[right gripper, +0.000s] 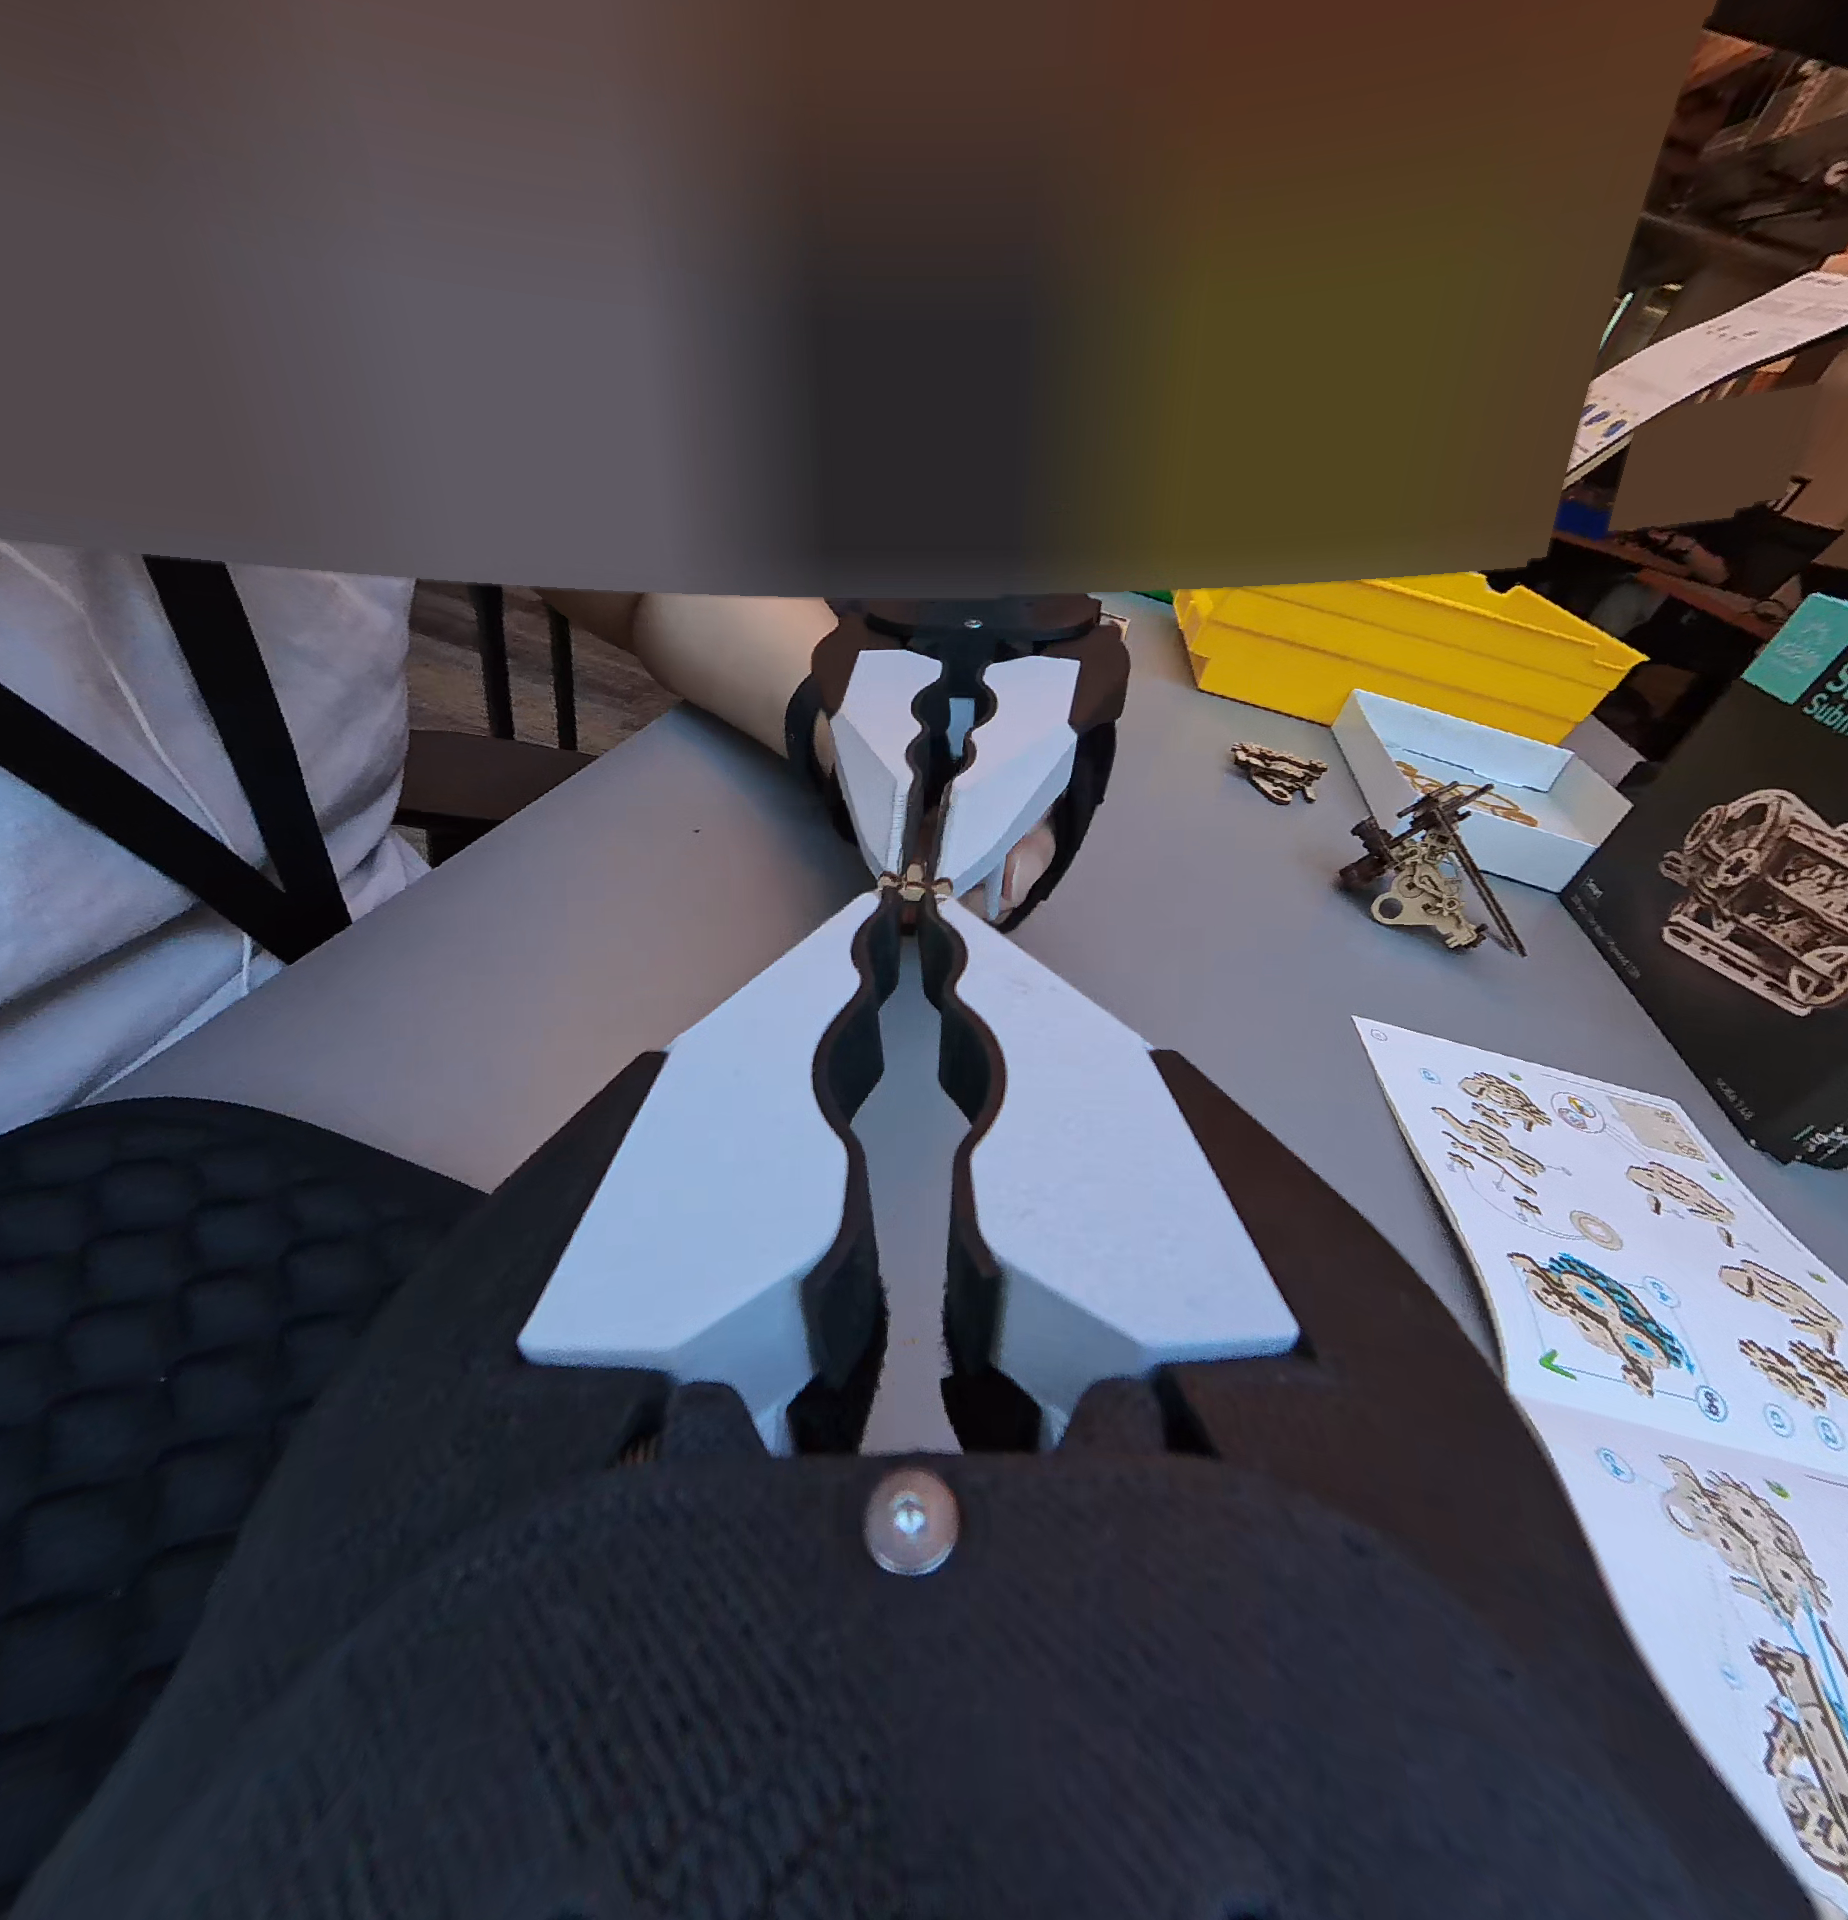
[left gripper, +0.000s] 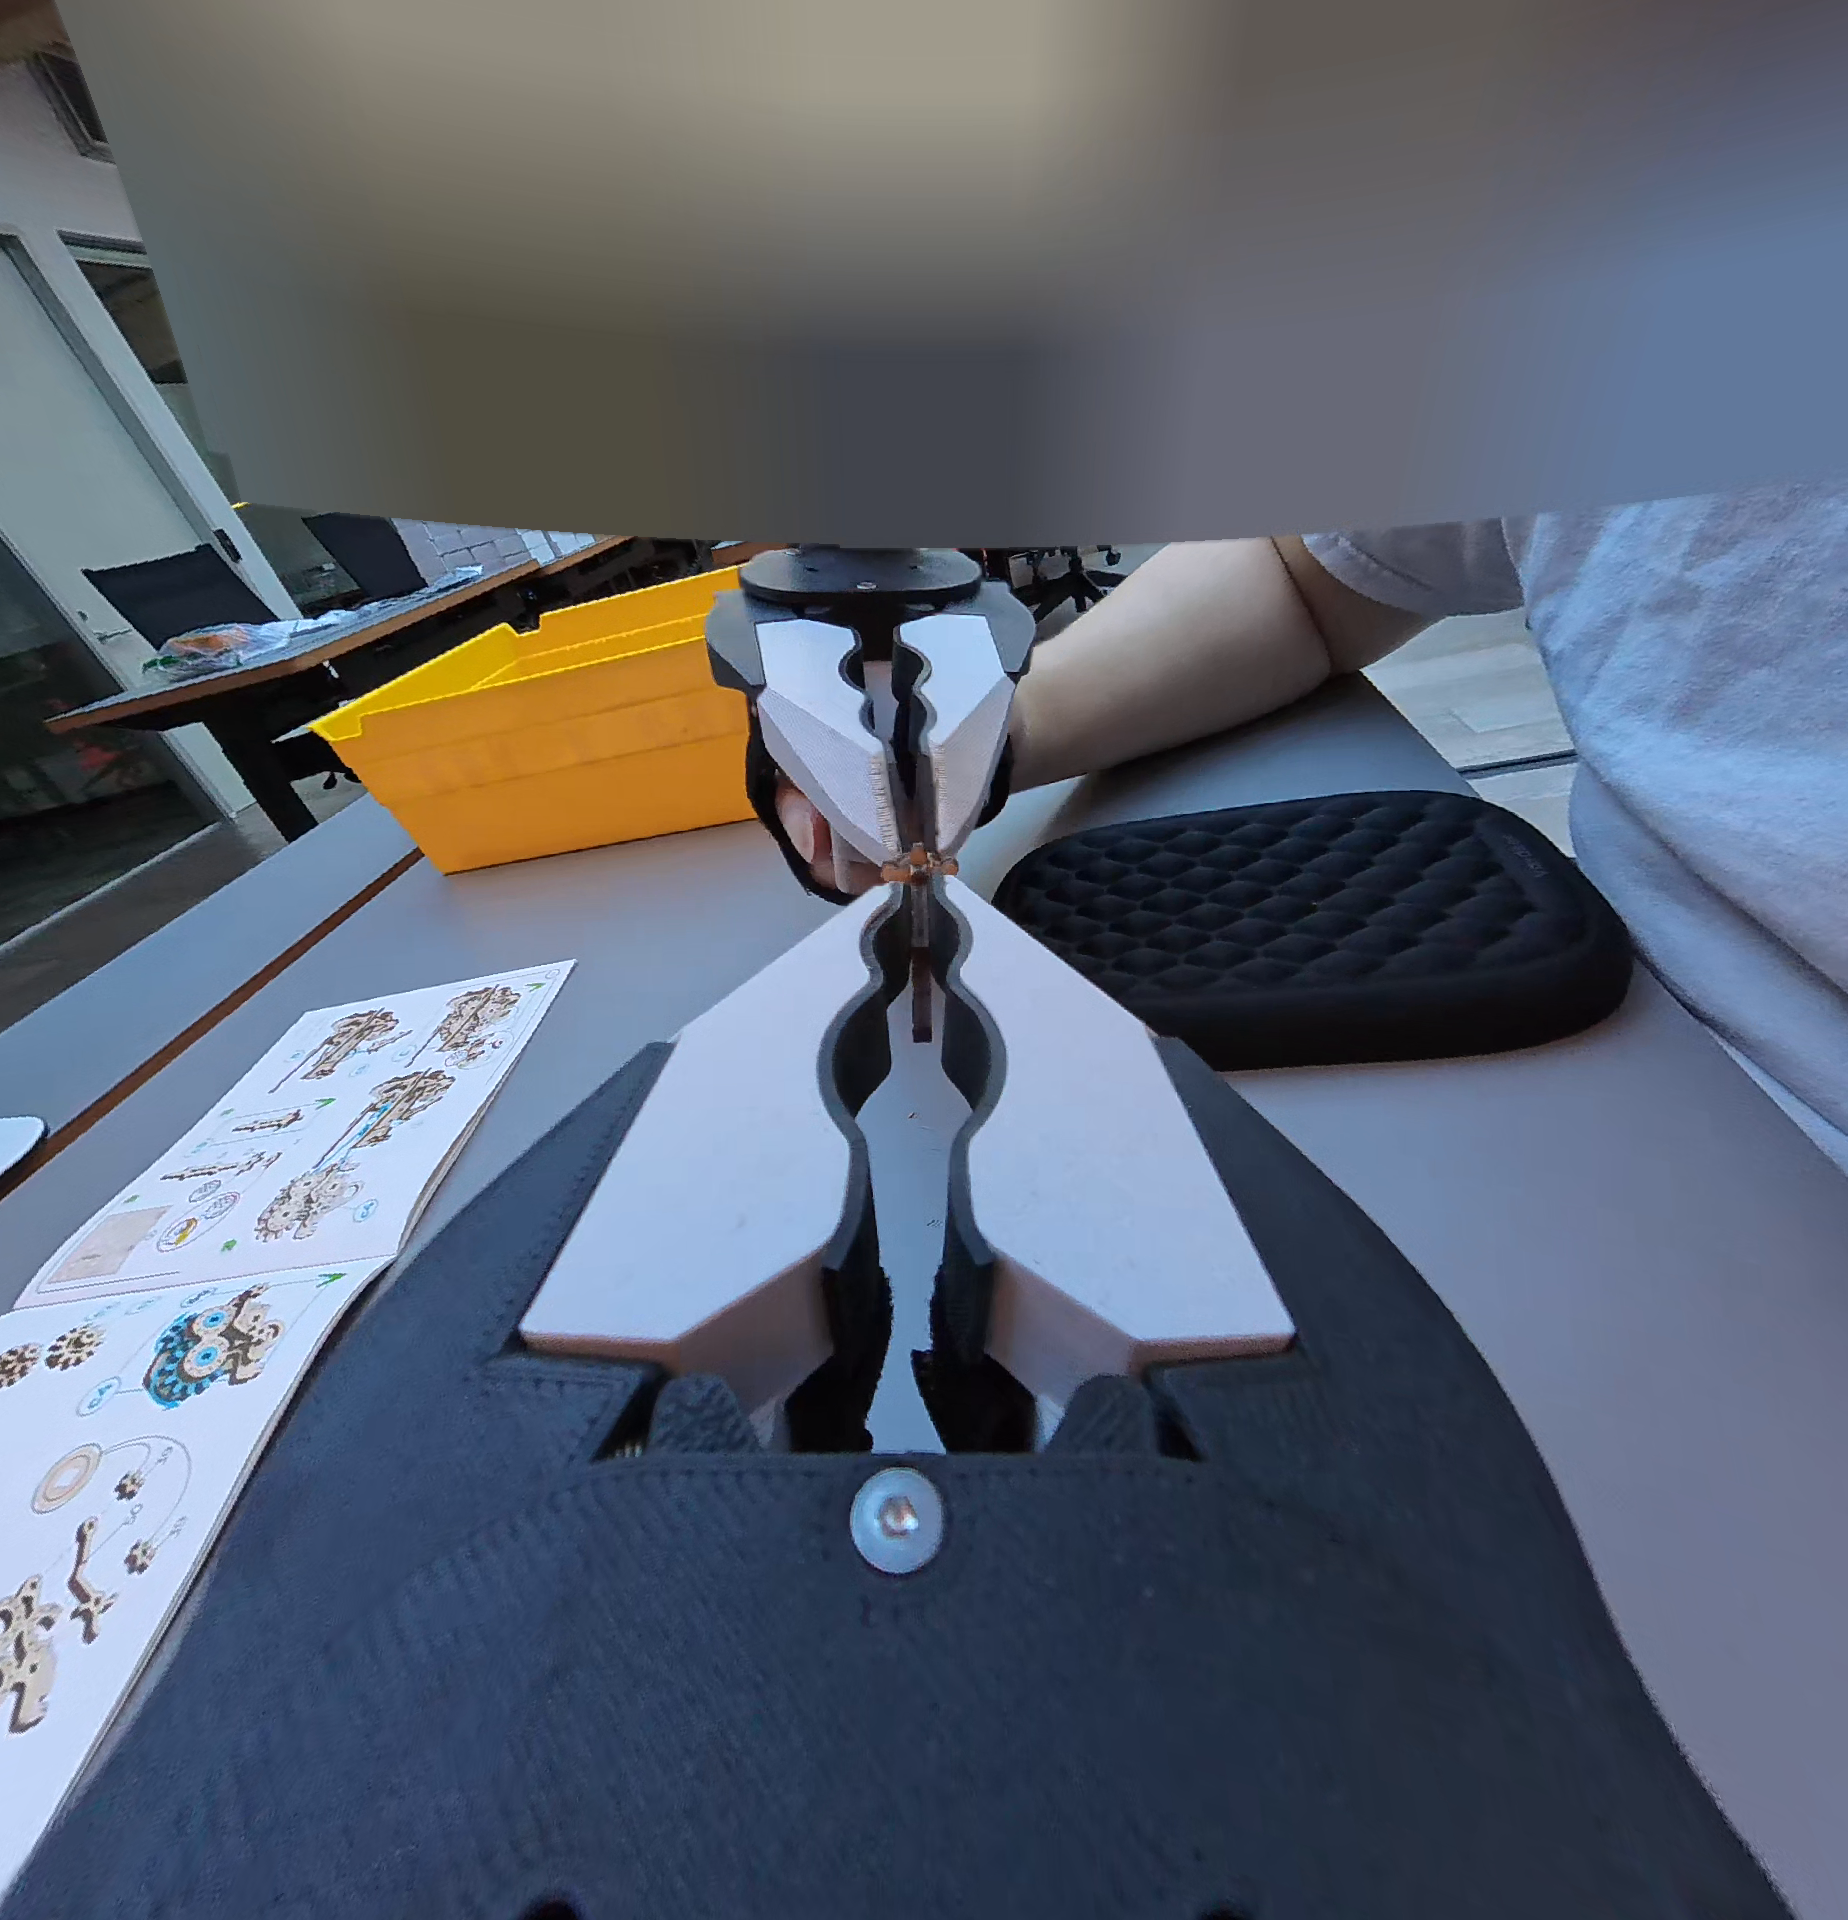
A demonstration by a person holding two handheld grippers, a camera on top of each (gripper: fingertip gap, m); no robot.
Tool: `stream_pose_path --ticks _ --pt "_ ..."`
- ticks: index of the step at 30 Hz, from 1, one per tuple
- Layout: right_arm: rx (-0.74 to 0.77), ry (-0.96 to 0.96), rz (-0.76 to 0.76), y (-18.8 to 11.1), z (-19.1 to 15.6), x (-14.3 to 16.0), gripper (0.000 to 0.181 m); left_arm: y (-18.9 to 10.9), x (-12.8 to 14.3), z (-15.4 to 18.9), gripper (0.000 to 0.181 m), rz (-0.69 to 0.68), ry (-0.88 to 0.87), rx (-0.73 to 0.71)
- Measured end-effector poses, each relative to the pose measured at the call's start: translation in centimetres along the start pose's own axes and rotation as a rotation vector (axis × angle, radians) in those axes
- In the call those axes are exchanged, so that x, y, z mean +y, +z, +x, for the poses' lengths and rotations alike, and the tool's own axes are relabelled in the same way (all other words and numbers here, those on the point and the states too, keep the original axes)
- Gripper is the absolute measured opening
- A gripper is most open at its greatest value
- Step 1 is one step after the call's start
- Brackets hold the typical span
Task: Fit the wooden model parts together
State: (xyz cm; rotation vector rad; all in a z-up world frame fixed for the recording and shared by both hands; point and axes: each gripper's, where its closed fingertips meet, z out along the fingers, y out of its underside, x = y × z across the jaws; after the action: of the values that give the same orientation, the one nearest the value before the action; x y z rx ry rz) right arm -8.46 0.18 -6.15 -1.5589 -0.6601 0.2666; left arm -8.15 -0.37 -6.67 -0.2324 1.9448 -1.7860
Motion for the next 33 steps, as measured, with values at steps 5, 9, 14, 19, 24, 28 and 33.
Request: stream_pose_path --ticks 5,9,14,19,24,28,33 --pt "0.044 0.03 0.03 -0.2 1.1 -0.2 0.0 0.1 -0.3 -0.8 0.0 0.031 -0.026 -0.052" --pt "0.053 0.013 0.015 -0.2 1.3 0.2 0.0 -0.1 0.2 -1.2 0.0 -0.018 0.063 -0.103" --pt "0.057 0.002 0.015 -0.4 1.2 0.2 0.0 -0.3 0.3 -1.1 0.0 -0.017 0.029 -0.078" --pt "0.048 0.026 0.02 -0.4 1.2 0.2 0.0 -0.3 0.4 -1.0 0.0 -0.039 -0.033 -0.036" --pt "0.017 0.041 0.008 -0.4 0.7 0.1 0.0 -0.2 0.4 -0.6 0.0 -0.049 -0.013 -0.028" --pt "-0.017 0.056 0.003 -0.4 0.2 0.1 0.0 -0.1 0.3 -0.1 0.0 -0.057 0.015 -0.001" --pt "-0.056 0.078 -0.003 -0.3 -0.2 0.2 0.0 -0.1 0.4 0.4 0.0 -0.065 0.019 0.027"
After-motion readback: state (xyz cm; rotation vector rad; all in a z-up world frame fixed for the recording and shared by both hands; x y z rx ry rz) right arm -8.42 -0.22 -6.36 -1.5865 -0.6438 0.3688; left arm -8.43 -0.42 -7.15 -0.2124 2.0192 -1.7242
